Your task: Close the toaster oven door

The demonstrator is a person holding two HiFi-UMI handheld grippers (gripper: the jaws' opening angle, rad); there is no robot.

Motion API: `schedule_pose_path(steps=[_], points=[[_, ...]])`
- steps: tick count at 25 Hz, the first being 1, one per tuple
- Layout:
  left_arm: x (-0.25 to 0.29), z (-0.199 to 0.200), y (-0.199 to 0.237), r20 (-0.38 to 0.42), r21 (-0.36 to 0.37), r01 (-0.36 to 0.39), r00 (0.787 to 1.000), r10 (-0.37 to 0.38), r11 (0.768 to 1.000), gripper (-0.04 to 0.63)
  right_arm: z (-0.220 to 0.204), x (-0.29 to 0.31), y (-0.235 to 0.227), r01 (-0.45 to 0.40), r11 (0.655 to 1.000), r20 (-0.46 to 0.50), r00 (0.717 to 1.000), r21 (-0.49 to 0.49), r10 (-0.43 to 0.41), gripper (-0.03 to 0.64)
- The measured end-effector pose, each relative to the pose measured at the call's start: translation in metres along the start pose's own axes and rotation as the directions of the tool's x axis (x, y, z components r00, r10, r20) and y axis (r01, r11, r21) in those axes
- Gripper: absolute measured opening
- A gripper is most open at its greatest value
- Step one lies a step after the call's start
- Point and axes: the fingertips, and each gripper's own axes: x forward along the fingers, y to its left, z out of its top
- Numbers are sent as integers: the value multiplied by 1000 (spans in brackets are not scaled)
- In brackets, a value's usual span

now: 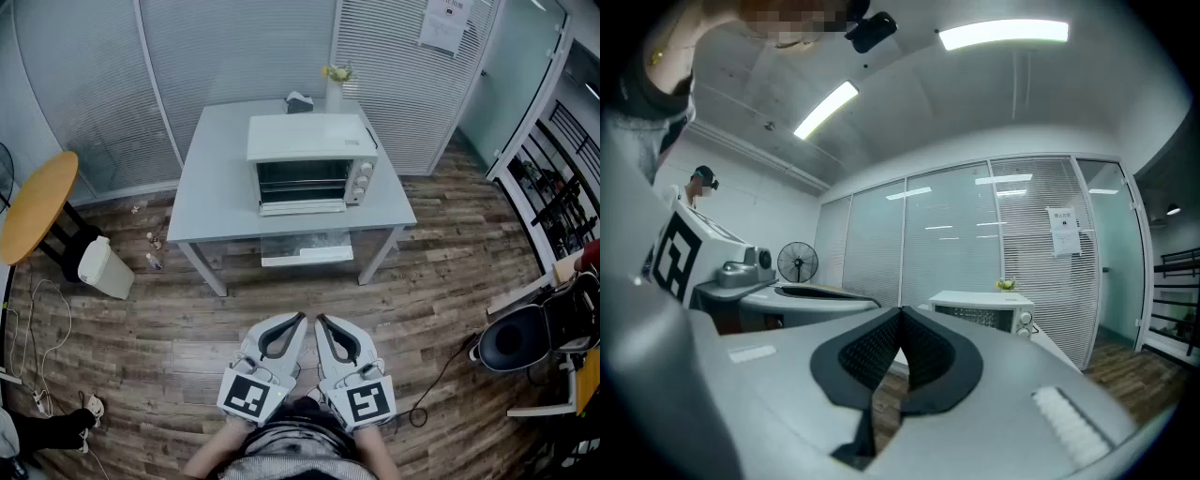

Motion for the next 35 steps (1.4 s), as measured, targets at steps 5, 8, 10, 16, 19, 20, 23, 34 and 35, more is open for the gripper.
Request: schedule_pose_path(steps=[5,8,10,16,19,20,23,34,35], points=[[-1,1,-4,1,-5,-10,1000,10,1000,5,4,-7,0,-15,1000,28,999,14,15,2],[2,-2,-8,-5,-16,-13,1000,12,1000,5,5,-11,-2,-30,999,45,999,19,29,2],[3,-4,-10,-11,-25,-17,1000,16,1000,5,4,-11,-4,-34,999,53,998,16,33,3],[10,-4,-15,-7,-41,-33,999,33,999,5,-1,-16,-11,-59,998,34,998,27,58,3],[14,-5,-19,-4,-15,-35,999,35,999,5,-2,-18,-17,-72,997,49,996,15,71,3],[15,-6,-21,-2,-17,-36,999,36,999,5,-3,-19,-19,-78,997,50,996,12,77,2],[18,-6,-25,-3,-17,-50,999,50,999,5,-6,-21,-22,-93,995,41,995,17,93,2],[34,-5,-22,5,-29,-66,998,66,997,5,-6,-11,-38,-113,993,64,992,37,111,3],[36,-5,-20,6,-29,-62,998,63,998,5,-5,-7,-40,-111,993,64,992,41,108,2]])
